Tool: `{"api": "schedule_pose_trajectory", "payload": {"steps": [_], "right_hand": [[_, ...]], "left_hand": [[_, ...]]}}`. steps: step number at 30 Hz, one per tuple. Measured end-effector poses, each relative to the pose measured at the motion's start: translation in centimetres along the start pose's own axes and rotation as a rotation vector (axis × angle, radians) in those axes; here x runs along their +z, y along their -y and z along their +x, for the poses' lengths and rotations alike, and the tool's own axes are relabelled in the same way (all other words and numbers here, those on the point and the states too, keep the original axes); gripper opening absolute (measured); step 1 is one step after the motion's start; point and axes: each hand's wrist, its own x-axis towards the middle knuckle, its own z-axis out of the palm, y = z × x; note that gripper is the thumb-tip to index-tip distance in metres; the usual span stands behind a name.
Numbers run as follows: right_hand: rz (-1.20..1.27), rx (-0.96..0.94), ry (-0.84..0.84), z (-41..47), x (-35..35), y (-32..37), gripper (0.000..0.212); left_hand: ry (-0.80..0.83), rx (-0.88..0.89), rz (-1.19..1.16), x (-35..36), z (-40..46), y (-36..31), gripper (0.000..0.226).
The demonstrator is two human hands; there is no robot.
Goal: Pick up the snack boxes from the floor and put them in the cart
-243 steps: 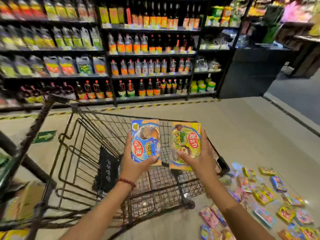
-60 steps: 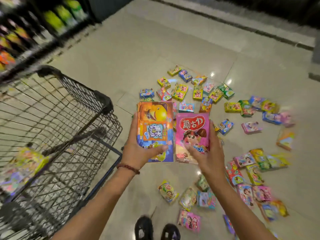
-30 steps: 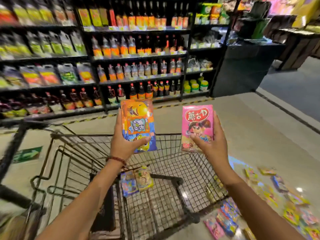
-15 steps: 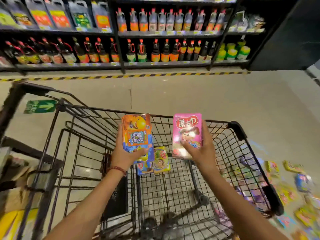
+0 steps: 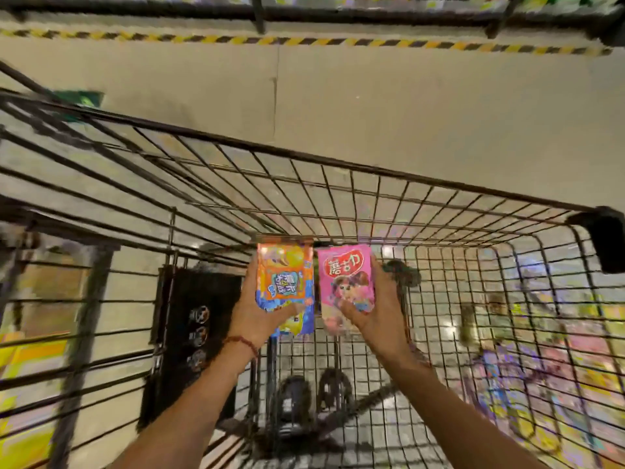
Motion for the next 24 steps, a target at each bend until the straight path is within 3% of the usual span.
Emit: {"api": "schedule_pose_trajectory", "payload": {"steps": [12, 19, 24], "right_hand": [[-0.087, 0.113, 0.044, 5.6, 4.8, -6.0, 0.093], [-0.467, 0.104, 0.044, 6.2, 4.3, -6.0, 0.091], [-0.564, 0.109, 0.031, 6.1, 4.1, -5.2, 0.088]], "left_hand": [[-0.059, -0.047, 0.073, 1.9, 5.2, 5.0, 0.086], [-0.127, -0.065, 0.254, 1.8, 5.7, 5.5, 0.074], [-0.104, -0.061, 0.411, 1.9, 5.1, 4.0, 0.077]]}}
